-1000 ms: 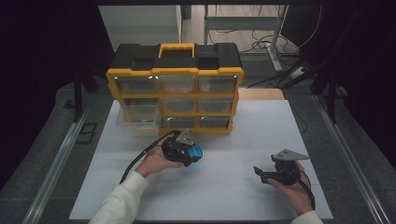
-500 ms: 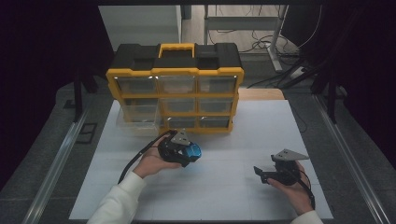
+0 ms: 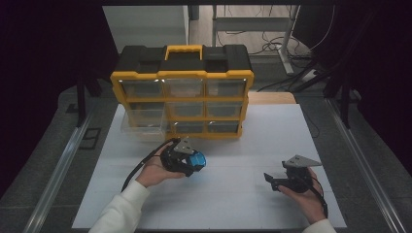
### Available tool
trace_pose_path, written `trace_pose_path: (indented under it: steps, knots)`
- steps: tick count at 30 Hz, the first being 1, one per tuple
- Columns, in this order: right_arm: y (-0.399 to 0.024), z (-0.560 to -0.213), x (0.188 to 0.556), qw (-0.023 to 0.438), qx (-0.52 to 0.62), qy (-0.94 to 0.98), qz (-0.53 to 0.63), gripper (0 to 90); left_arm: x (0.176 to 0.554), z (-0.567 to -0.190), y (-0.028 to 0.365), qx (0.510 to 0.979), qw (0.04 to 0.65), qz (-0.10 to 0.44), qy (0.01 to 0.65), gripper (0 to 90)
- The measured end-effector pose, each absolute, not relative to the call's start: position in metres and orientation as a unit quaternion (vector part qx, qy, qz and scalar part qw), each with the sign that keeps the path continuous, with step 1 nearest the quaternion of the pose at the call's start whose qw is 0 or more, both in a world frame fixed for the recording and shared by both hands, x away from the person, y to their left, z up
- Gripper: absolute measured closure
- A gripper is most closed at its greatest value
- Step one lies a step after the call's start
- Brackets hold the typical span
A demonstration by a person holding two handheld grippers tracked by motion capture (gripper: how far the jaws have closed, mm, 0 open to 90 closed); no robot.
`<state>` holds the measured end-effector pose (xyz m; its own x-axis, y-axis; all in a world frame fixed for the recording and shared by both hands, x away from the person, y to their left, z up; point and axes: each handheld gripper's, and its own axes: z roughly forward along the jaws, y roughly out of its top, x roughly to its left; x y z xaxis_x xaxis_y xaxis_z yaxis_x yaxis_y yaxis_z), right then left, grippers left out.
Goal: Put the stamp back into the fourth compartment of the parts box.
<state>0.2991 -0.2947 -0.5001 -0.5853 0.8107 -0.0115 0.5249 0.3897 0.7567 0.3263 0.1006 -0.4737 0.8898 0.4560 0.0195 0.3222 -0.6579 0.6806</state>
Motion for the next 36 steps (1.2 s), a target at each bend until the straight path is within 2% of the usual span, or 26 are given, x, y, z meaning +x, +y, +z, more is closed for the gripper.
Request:
trace_pose_path:
  steps: [36]
  knots:
    - [-0.294, -0.5, 0.299, 0.195, 0.414, 0.811, 0.365, 14.8, 0.311, -0.438, 0.124, 0.881, 0.406, 0.11, 0.215, 41.0]
